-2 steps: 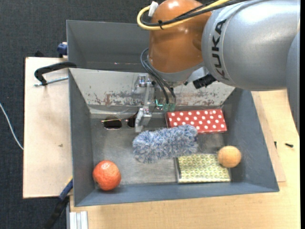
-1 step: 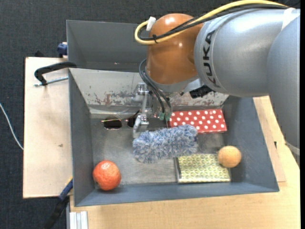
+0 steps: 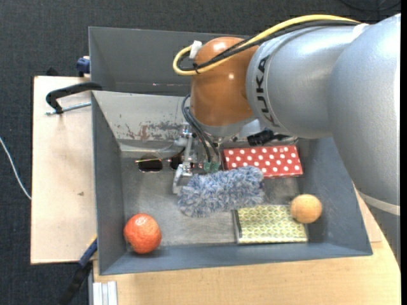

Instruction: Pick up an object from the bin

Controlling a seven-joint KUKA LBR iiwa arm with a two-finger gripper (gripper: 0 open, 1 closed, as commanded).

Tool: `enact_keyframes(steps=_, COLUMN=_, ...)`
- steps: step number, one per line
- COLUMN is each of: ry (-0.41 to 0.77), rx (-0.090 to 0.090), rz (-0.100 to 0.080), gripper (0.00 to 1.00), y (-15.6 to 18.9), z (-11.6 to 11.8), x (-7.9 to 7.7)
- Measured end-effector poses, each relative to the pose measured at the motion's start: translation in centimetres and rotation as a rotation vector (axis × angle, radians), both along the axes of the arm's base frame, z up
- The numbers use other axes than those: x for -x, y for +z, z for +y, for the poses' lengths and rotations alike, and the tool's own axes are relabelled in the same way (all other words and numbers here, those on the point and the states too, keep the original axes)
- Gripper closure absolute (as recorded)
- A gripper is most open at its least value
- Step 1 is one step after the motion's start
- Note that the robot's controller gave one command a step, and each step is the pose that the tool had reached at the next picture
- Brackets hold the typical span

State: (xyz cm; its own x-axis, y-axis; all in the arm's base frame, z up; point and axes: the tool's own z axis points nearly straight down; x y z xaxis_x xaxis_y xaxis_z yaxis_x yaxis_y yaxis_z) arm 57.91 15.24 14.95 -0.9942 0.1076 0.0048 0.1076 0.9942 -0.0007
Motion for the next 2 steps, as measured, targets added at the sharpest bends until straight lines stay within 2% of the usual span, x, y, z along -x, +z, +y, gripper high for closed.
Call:
enact_keyframes(steps=1, ry=-0.054, rx=-0.002, rz=-0.007, gripper=0.0, y=0.8, z=-0.6, x=-0.8)
enact_keyframes(steps=2, ry=-0.157, rx=-0.006, rz=-0.012, gripper=1.0, y=-7.4, z=-2.3, x=0.0)
